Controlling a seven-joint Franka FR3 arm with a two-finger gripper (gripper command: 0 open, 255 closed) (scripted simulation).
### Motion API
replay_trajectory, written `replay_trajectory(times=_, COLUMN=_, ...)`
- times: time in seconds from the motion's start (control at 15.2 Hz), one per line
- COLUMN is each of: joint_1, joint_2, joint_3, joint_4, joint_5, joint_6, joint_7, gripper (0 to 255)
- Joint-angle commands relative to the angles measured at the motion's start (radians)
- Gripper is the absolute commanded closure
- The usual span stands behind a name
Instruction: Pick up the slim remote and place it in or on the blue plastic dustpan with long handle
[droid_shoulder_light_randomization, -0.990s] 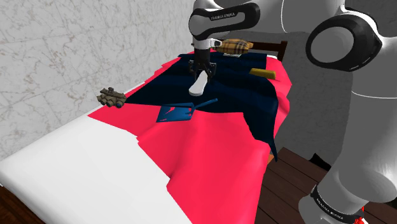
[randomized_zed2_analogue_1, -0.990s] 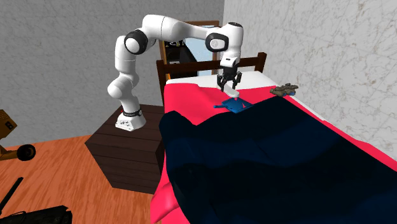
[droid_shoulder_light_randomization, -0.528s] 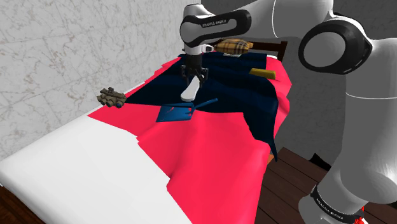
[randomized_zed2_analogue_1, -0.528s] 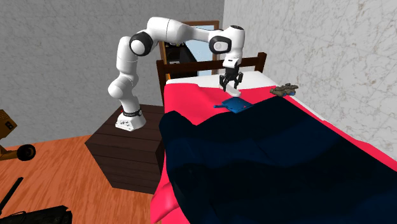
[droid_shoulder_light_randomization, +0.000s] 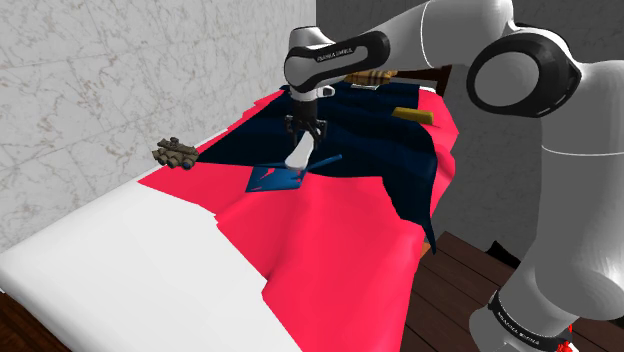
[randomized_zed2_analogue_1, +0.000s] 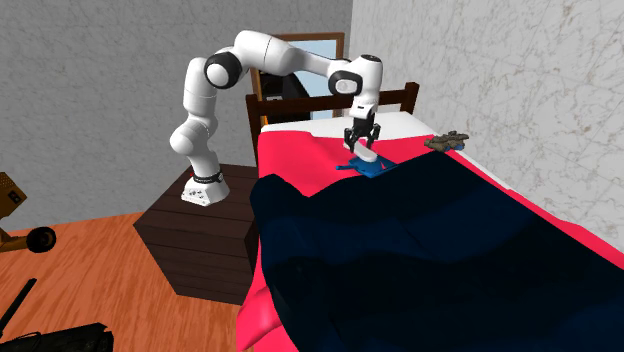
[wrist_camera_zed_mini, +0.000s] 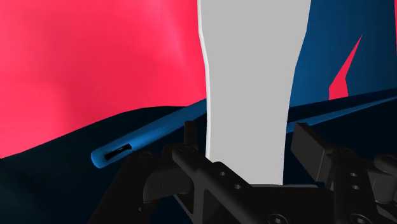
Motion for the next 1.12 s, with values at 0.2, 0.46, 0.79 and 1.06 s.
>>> replay_trajectory(times=0.2, joint_1=0.000, joint_2=0.007, joint_3=0.000, joint_4=-0.028, joint_5=0.000, joint_6=0.036, joint_7=0.000, gripper=255)
replay_trajectory(times=0.46, joint_1=0.000, joint_2=0.007, joint_3=0.000, joint_4=-0.028, joint_5=0.000, joint_6=0.036, joint_7=0.000, gripper=255)
replay_trajectory(times=0.79, joint_1=0.000, joint_2=0.007, joint_3=0.000, joint_4=-0.028, joint_5=0.000, joint_6=0.036, joint_7=0.000, gripper=0)
replay_trajectory(times=1.06, joint_1=0.000, joint_2=0.001, joint_3=0.000, joint_4=-0.004, joint_5=0.000, joint_6=0.005, joint_7=0.000, gripper=0)
